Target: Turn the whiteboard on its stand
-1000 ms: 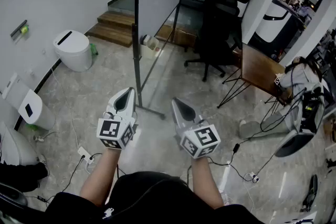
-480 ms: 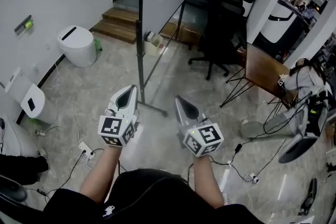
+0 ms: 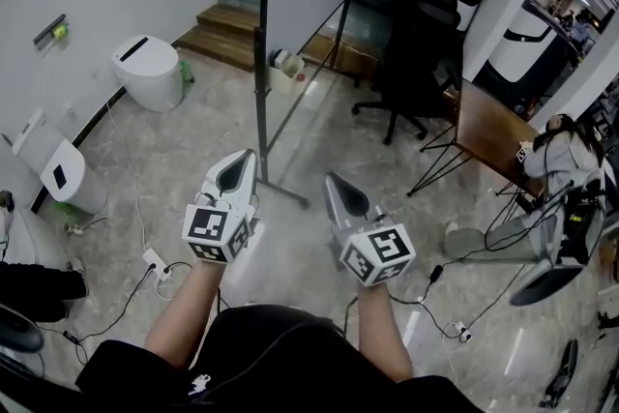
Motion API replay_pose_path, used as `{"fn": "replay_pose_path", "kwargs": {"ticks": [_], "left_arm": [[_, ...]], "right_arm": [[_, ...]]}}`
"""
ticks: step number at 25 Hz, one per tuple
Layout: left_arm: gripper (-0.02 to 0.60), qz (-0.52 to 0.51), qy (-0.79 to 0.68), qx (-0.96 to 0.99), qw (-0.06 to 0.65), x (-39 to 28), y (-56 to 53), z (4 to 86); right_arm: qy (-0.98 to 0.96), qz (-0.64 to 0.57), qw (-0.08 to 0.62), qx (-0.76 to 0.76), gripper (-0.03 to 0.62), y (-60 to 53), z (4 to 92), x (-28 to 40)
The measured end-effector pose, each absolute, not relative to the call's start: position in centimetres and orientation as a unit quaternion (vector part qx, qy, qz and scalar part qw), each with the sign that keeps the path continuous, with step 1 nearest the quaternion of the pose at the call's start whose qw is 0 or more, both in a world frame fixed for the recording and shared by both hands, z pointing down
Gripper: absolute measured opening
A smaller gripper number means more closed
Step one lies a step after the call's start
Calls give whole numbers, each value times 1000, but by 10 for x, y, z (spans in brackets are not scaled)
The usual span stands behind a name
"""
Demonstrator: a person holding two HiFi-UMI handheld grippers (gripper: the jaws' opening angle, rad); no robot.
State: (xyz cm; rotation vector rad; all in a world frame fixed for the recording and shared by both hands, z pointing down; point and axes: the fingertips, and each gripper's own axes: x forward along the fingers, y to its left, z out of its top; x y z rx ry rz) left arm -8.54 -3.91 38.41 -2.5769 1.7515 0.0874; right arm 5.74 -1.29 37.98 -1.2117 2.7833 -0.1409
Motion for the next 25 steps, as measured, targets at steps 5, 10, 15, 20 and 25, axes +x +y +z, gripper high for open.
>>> {"fn": "replay_pose_path", "kwargs": {"ticks": [5,10,15,20,25], "left_arm": [[2,33,574,-818,10,-78,-31,382],[2,39,577,-815,-3,-69,-22,391],[2,31,585,-810,-5,-56,-17,397],[2,25,595,-804,-4,-48,-14,400],[2,22,603,-797,-4,-45,-13,398]], "right_arm": [[919,-46,47,-388,9,-9,383,66],[924,-57,46,-376,9,-3,391,78],[926,-69,51,-368,9,-1,395,94],[926,-74,52,-365,9,-2,398,107],[929,-77,58,-357,9,-3,396,113]]}}
